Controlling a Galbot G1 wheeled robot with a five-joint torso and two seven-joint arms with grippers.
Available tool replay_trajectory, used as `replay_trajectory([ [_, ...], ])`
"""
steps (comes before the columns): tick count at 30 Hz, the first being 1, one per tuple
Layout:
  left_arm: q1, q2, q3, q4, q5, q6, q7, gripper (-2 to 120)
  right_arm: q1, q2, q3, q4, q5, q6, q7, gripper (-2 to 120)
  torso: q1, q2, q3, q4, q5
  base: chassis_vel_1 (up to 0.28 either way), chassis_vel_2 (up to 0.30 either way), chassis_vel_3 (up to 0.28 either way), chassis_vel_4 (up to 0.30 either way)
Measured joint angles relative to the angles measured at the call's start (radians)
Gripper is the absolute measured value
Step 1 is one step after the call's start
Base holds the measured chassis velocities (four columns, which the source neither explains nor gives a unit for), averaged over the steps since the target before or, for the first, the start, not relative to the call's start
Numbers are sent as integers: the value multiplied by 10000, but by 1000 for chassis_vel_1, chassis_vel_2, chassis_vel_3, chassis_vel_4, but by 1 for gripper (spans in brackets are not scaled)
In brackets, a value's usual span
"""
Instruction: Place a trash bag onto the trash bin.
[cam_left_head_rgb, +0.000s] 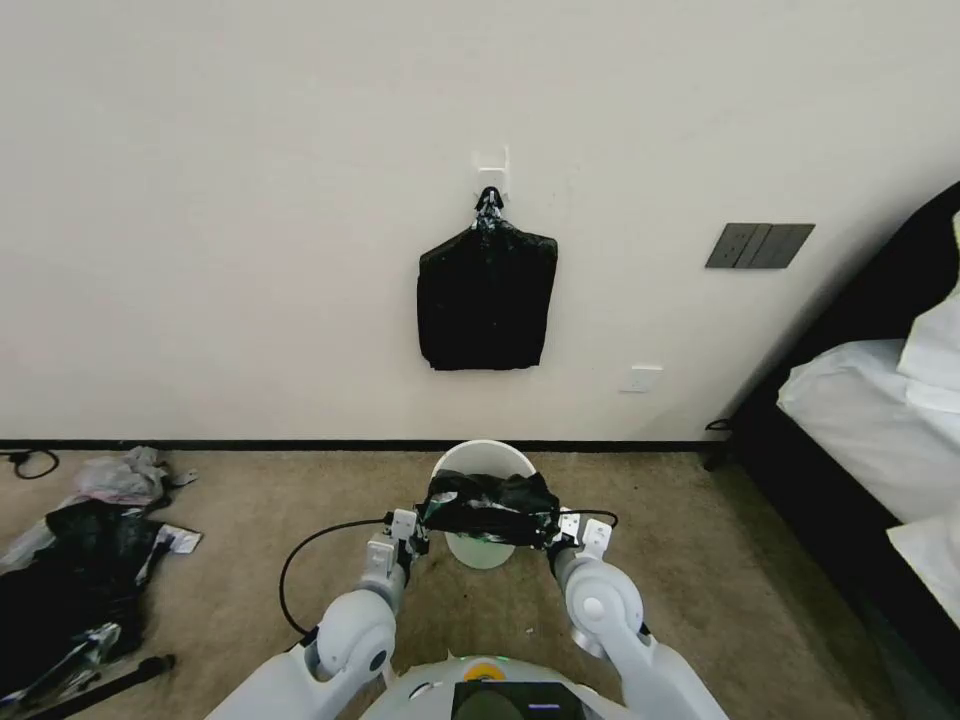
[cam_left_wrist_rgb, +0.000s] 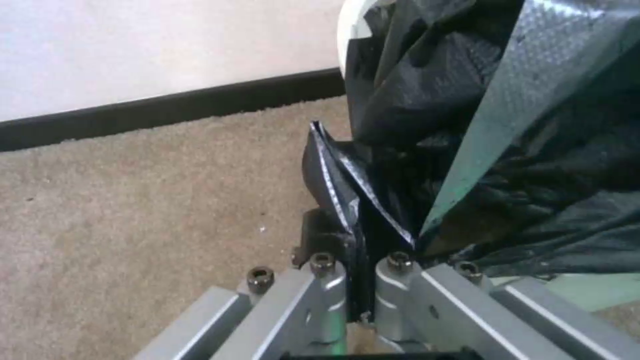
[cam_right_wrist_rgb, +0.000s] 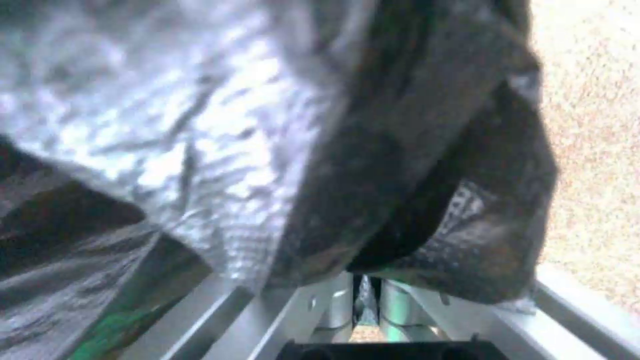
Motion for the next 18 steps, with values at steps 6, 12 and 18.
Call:
replay_trajectory([
  [6,-87,75,44,28,-93,213,92,0,75,-35,-13,-206,23,-162,-54,0,0,1,0,0,0,0,0,0,0],
  [12,-22,235,-2,-16,-108,264,168,0,99,-118,-3,-169,-58,-266,-188,0,0,0,0,-1,1,0,0,0,0],
  [18,-83,386,-74,157,-117,267,238,0,238,-203,-44,-264,-89,-355,-226,0,0,0,0,0,1,0,0,0,0],
])
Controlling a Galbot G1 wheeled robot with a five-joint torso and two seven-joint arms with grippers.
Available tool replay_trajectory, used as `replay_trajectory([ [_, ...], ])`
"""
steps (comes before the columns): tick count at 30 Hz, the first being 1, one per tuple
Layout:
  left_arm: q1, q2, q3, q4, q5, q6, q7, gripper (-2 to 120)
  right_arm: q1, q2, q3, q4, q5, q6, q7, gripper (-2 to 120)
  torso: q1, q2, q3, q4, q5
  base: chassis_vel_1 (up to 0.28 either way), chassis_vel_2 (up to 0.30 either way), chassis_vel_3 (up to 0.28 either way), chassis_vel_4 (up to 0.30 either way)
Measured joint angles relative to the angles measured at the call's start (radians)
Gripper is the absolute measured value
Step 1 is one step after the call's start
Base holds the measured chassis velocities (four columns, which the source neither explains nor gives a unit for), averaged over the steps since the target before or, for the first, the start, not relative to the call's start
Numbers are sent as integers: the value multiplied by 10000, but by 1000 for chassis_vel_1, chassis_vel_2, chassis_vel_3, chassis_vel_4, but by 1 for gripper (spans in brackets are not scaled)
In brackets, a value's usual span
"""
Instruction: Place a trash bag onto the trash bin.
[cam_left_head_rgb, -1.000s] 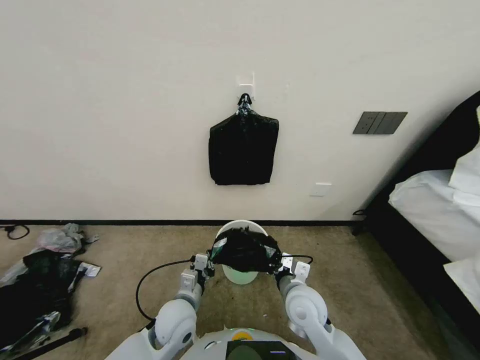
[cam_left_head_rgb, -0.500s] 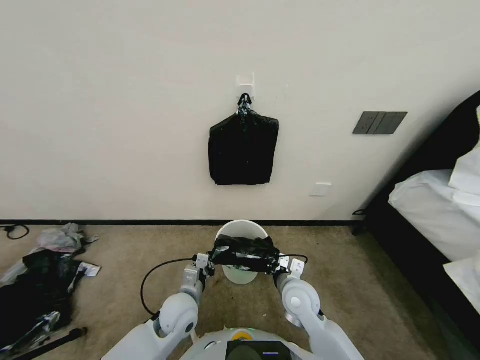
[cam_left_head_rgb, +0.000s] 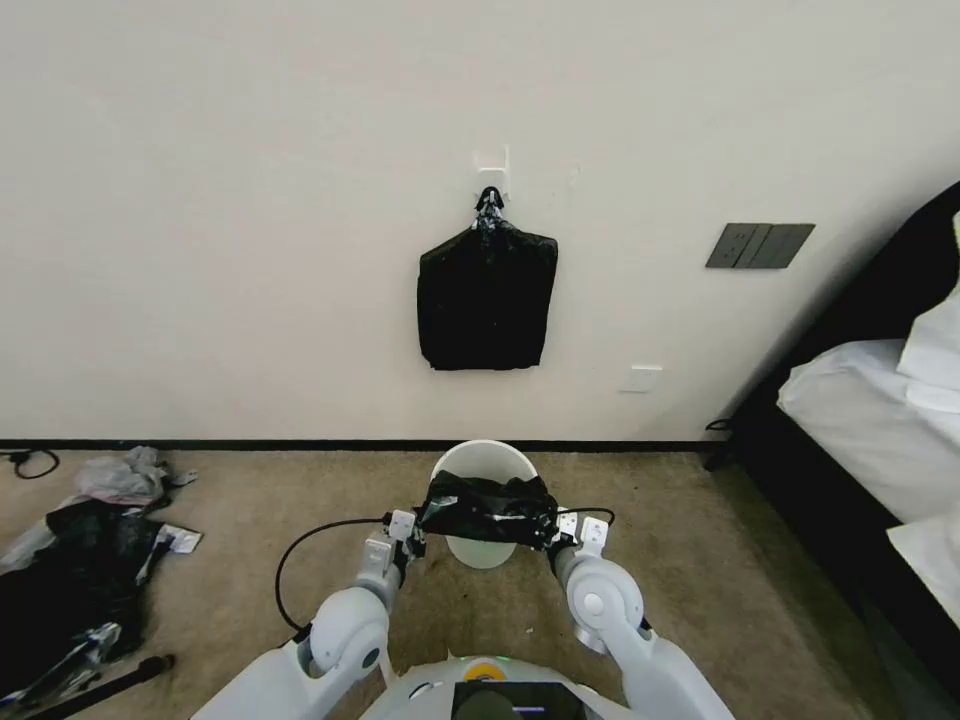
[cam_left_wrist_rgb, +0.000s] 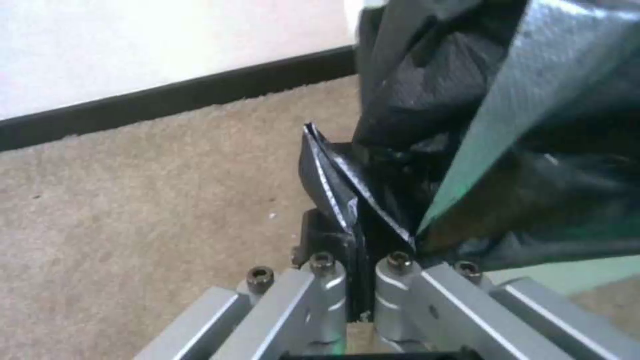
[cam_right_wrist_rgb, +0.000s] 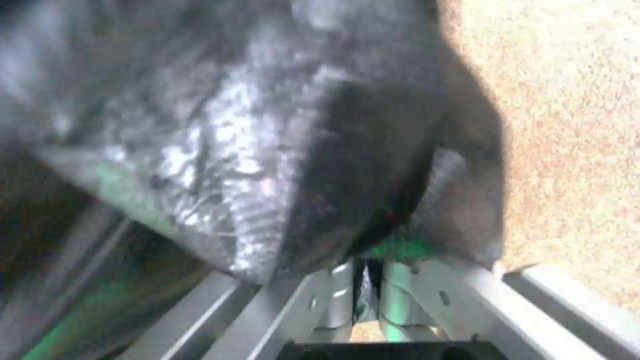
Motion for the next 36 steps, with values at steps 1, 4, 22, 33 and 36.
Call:
replay_trajectory([
  [1,0,0,0,0,0,0,0,0,0,0,0,0,0,0,0,0,0,0,0,0,0,0,0,0,0],
  [4,-289,-222,3,364,-19,-53,3,0,226,54,-13,-235,-4,14,-7,0,0,0,0,1,-1,0,0,0,0],
  [22,303,-290,-158,112,258,-124,11,19,-567,-487,55,406,-525,237,-445,24,0,0,-1,0,0,0,0,0,0],
  [33,2110,4,-1092,-837,1343,-587,349,63,-1955,-1103,86,1987,-1267,393,-924,67,0,0,-1,1,0,0,0,0,0],
  [36,2428,53,-1245,-1065,1612,-756,468,73,-2246,-1188,72,2237,-1547,435,-1046,78,-1,0,-1,0,0,0,0,0,0],
])
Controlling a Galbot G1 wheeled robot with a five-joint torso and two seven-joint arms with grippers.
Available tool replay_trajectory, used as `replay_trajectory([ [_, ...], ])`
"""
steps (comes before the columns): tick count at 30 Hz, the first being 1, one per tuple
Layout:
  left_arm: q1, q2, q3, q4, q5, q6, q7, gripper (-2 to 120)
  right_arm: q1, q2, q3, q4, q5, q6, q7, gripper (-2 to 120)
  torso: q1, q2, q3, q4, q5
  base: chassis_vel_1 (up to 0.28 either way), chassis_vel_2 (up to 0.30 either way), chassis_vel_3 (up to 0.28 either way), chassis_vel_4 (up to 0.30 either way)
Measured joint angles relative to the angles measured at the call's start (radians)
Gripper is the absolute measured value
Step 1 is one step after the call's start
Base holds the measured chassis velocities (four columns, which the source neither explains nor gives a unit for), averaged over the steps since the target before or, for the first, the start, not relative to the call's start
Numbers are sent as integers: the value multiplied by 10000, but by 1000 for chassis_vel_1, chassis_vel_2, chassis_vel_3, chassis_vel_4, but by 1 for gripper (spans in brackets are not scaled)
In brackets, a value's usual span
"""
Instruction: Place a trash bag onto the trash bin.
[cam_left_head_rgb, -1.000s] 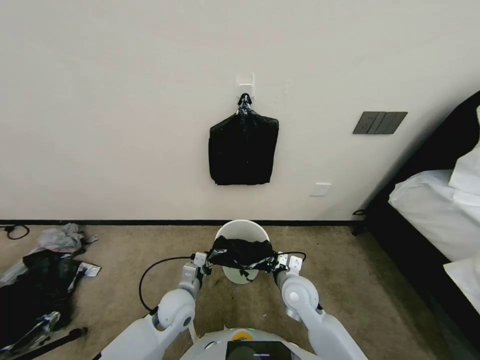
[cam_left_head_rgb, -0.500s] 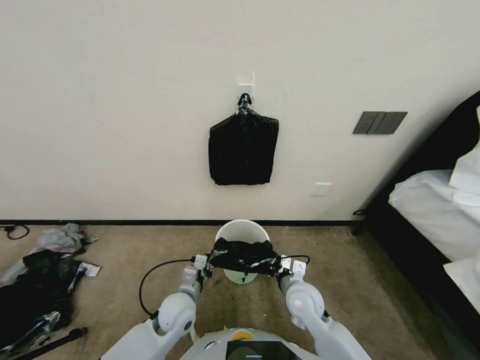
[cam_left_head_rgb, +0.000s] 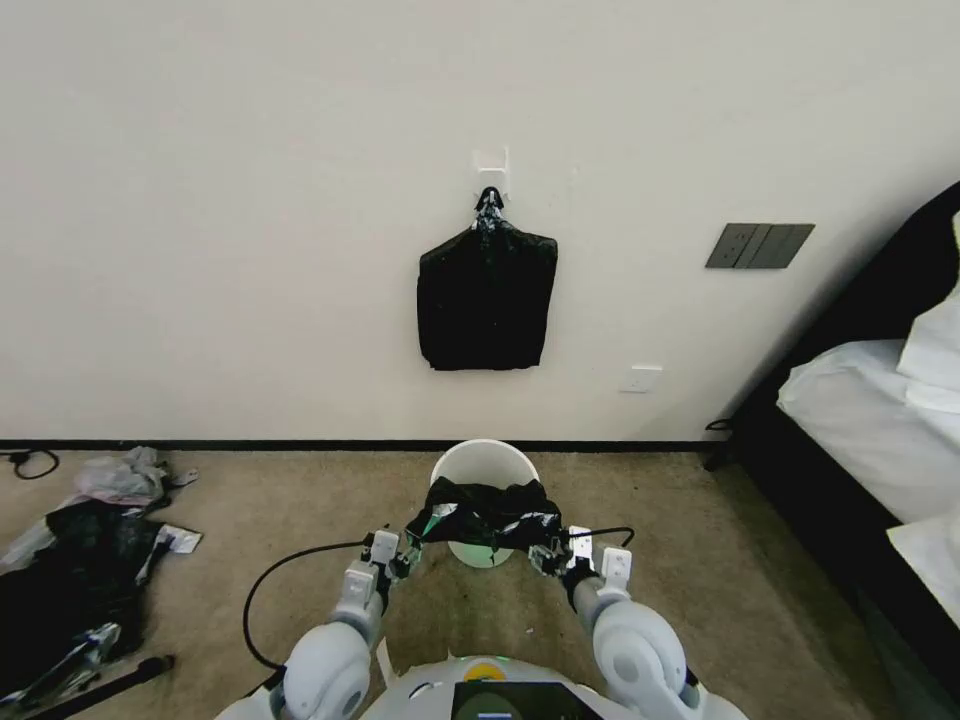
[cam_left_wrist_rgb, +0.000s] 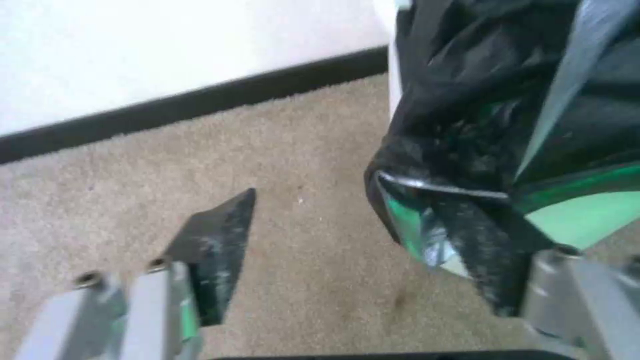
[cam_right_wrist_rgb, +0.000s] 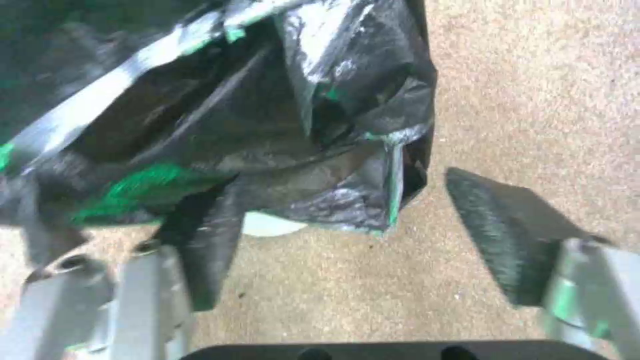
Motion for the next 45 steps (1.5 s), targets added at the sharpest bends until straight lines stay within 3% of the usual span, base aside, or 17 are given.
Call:
replay_trajectory([
  [6,382,174,-172,-338,395,-287,398,93,-370,-180,10,409,-269,67,-104,95,0,0,0,0,-1,0,0,0,0],
  [8,574,444,-360,-440,463,-673,1073,99,-527,-277,49,594,-416,82,-106,100,0,0,0,0,0,0,0,0,0],
  [21,643,1109,-720,-636,522,-1175,2175,100,-758,-706,413,1347,-735,156,-180,100,1,0,1,-1,-1,0,0,0,0],
  [25,785,813,-1143,-744,538,-1737,2078,100,-629,-886,692,1718,-803,292,-669,100,1,0,1,-2,-1,0,0,0,0],
  [28,1072,16,-1578,-917,972,-2521,1821,100,-176,-1312,1033,1846,-1581,466,-2226,100,1,-1,0,-2,0,0,0,0,0],
  [29,1072,16,-1578,-917,972,-2521,1821,100,-176,-1312,1033,1846,-1581,466,-2226,100,1,-1,0,-2,0,0,0,0,0],
  [32,1672,-1170,-2035,-1050,2276,-3330,1729,100,1499,-1990,1112,1148,-628,717,-3078,100,1,0,1,5,4,0,0,0,0],
  [36,2251,-1885,-2230,-1232,3041,-3677,1761,100,2606,-2466,950,451,-364,602,-3898,100,1,-1,1,5,2,0,0,0,0],
  [39,3025,-2557,-2428,-1399,3991,-4102,1830,100,4317,-3180,208,-724,-331,-59,-5361,100,1,0,1,0,4,0,0,0,0],
  [40,3025,-2557,-2428,-1399,3991,-4102,1830,100,4317,-3180,208,-724,-331,-59,-5361,100,1,0,1,0,4,0,0,0,0],
  [43,3105,-2911,-2600,-1232,4387,-4266,1931,100,6644,-3580,-1165,-2466,-323,-604,-6662,100,2,-1,2,-2,0,0,0,0,0],
  [45,3175,-3001,-2652,-1213,4443,-4330,1941,100,7178,-3628,-1539,-2843,-334,-701,-6912,100,2,-1,2,0,0,0,0,0,0],
])
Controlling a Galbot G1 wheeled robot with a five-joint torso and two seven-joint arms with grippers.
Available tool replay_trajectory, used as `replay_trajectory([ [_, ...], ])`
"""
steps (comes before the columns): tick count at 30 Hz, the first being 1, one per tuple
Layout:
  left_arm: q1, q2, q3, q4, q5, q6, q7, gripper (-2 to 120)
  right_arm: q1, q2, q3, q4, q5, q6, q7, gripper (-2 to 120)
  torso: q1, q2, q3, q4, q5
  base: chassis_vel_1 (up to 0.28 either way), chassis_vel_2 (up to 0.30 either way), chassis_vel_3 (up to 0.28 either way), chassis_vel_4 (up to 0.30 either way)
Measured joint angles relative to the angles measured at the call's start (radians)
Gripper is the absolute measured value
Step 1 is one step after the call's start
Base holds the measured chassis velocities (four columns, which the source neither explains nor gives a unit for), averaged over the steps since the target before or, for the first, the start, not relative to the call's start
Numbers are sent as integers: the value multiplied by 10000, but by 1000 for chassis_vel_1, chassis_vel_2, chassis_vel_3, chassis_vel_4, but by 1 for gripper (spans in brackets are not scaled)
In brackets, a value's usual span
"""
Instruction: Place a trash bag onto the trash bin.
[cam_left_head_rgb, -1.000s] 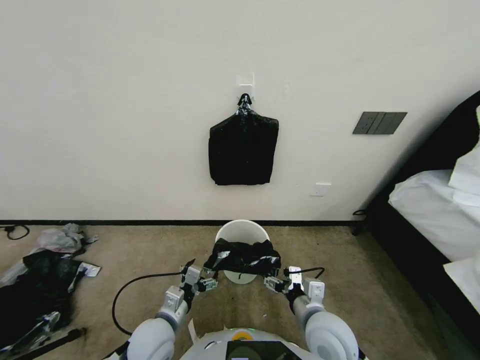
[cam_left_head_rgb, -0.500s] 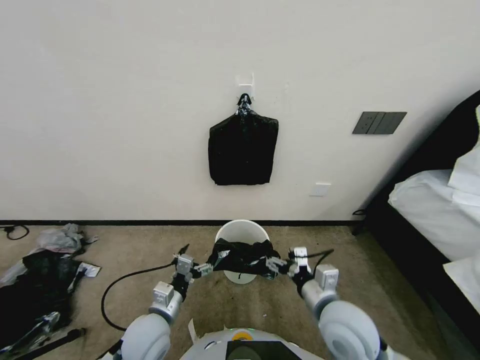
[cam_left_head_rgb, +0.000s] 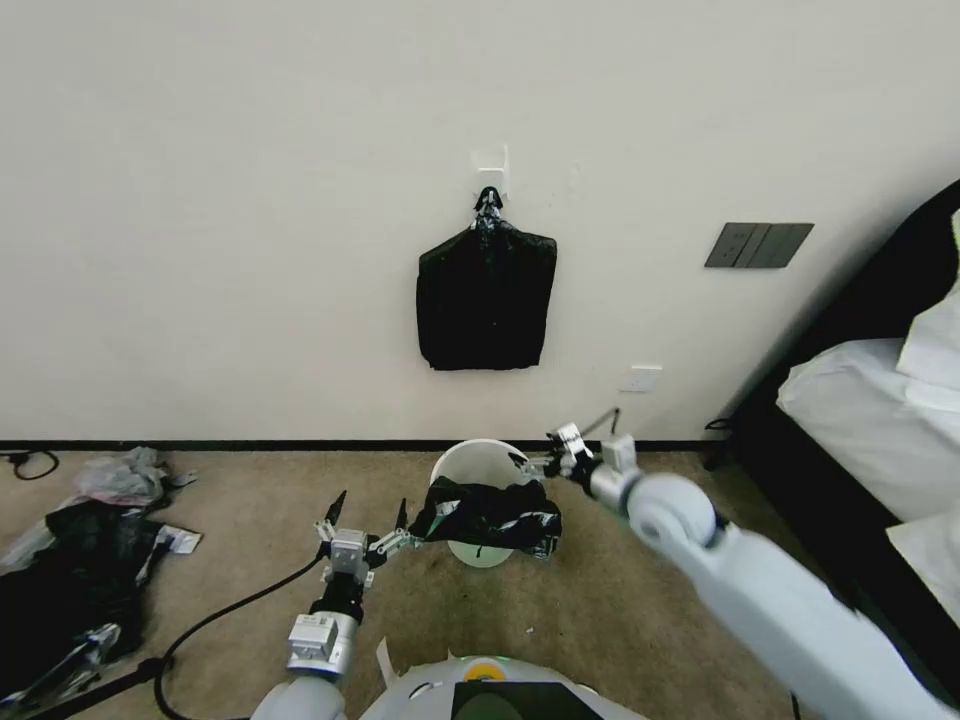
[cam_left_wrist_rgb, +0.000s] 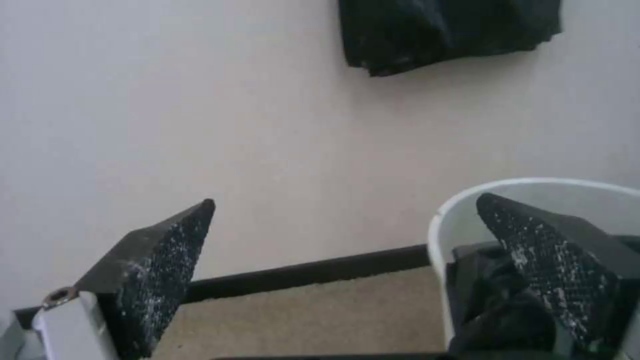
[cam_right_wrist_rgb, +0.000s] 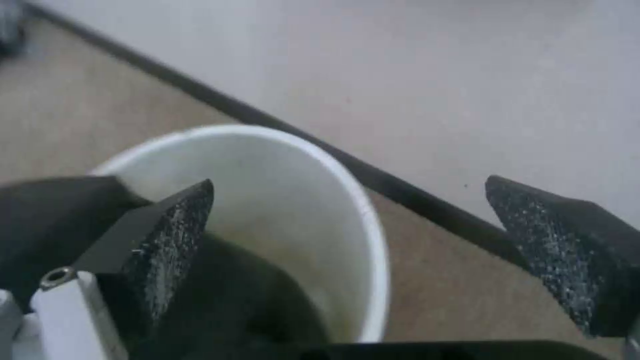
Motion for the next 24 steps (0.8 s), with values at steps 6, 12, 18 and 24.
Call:
replay_trajectory([
  [6,212,-250,-292,81,177,-158,66,100,3192,409,-2662,-2286,-503,-444,-1911,100,0,0,0,4,-2,0,0,0,0],
  [12,395,-333,-443,165,265,-198,79,100,4857,982,-4162,-4277,-1284,-316,-3296,100,0,-1,1,-1,-3,0,0,0,0],
  [18,703,-361,-499,121,349,-362,78,100,5417,1201,-4899,-5336,-2104,95,-4361,100,0,0,0,0,-1,0,0,0,0],
  [24,840,-455,-544,51,396,-584,69,100,5419,1487,-4988,-5878,-2388,318,-4734,96,0,0,0,0,-1,0,0,0,0],
])
